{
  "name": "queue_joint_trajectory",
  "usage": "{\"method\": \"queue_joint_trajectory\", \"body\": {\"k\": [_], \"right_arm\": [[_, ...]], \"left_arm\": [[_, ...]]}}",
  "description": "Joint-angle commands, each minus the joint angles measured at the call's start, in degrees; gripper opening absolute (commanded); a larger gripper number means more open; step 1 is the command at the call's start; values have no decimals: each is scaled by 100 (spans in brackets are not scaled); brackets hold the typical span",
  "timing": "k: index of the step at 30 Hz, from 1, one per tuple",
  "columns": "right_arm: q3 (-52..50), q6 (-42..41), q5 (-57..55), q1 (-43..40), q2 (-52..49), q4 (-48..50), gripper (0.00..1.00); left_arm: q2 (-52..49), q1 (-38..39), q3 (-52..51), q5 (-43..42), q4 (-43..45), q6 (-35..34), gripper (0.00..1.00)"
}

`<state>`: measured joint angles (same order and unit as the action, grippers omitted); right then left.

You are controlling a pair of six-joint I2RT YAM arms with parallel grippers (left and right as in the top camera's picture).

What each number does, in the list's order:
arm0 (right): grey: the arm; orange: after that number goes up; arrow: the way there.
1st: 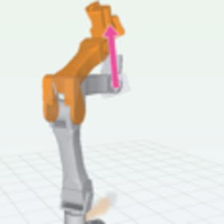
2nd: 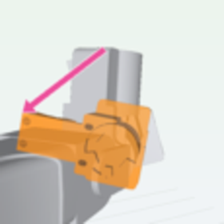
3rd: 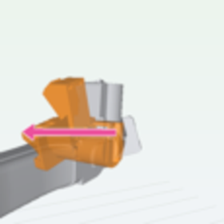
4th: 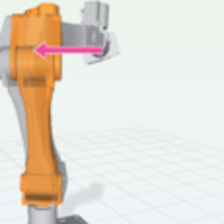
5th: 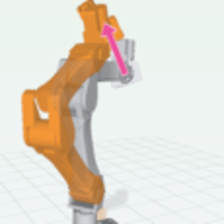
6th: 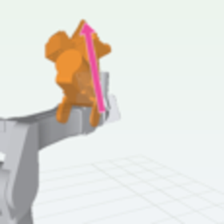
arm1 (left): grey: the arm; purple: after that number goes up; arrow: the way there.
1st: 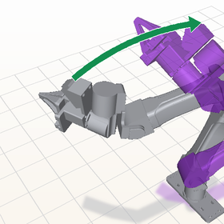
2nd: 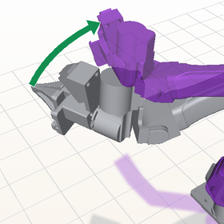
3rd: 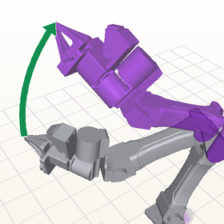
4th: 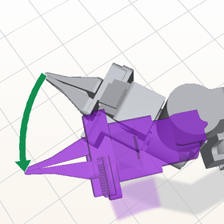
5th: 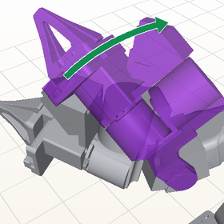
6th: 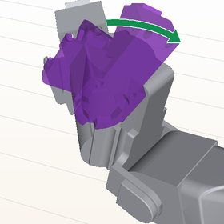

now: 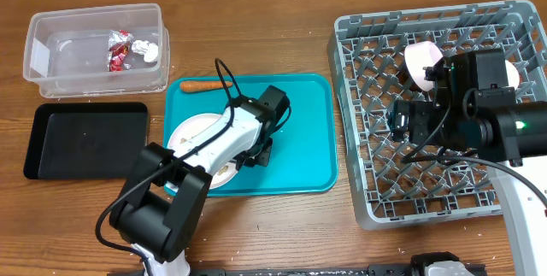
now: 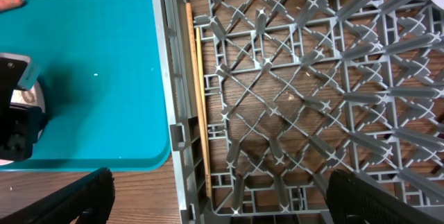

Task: Sort waste into correct bins and load items into the dishwasher
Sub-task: 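Reach the left gripper to the white plate and grasp its rim, then carry the plate left and tip the peanuts and rice onto the black tray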

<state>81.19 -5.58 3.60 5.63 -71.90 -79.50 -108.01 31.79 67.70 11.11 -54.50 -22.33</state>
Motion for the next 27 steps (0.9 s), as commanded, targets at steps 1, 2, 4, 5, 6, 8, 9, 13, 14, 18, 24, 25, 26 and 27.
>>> {"method": "queue_joint_trajectory", "body": {"k": [1, 2, 4, 5, 6, 8, 9, 13, 14, 18, 24, 25, 26, 27], "right_arm": [[-17, -22, -4, -20, 4, 26, 100], [-17, -22, -4, -20, 4, 28, 100], [-17, -22, -4, -20, 4, 28, 100], [-17, -22, -4, -20, 4, 26, 100], [-17, -22, -4, -20, 4, 24, 100], [-17, -22, -4, -20, 4, 24, 100], [-17, -22, -4, -20, 4, 24, 100], [-17, -22, -4, -20, 4, 22, 100], [-17, -22, -4, -20, 4, 11, 100], [-17, -22, -4, -20, 4, 2, 100], [-17, -22, -7, -20, 4, -20, 100], [-17, -22, -7, -20, 4, -26, 100], [-17, -22, -7, -20, 4, -33, 100], [-17, -22, -7, -20, 4, -35, 100]], "left_arm": [[-129, -37, 365, 149, -249, 48, 4], [-129, -37, 479, 153, -376, 48, 4], [-129, -37, 673, 177, -616, 42, 4], [-129, -37, 769, 262, -758, -81, 4], [-129, -37, 839, 348, -868, -181, 4], [-129, -37, 1012, 529, -1097, -302, 4], [-129, -37, 1095, 570, -1191, -299, 4], [-129, -37, 1399, 647, -1552, -306, 4], [-129, -37, 1469, 708, -1628, -361, 4], [-129, -52, 1690, 813, -1867, -498, 4], [-127, -278, 2181, 833, -2332, -516, 4], [-125, -334, 2247, 833, -2378, -514, 4], [-120, -450, 2334, 831, -2439, -514, 4], [-111, -520, 2363, 833, -2465, -511, 4]]}}
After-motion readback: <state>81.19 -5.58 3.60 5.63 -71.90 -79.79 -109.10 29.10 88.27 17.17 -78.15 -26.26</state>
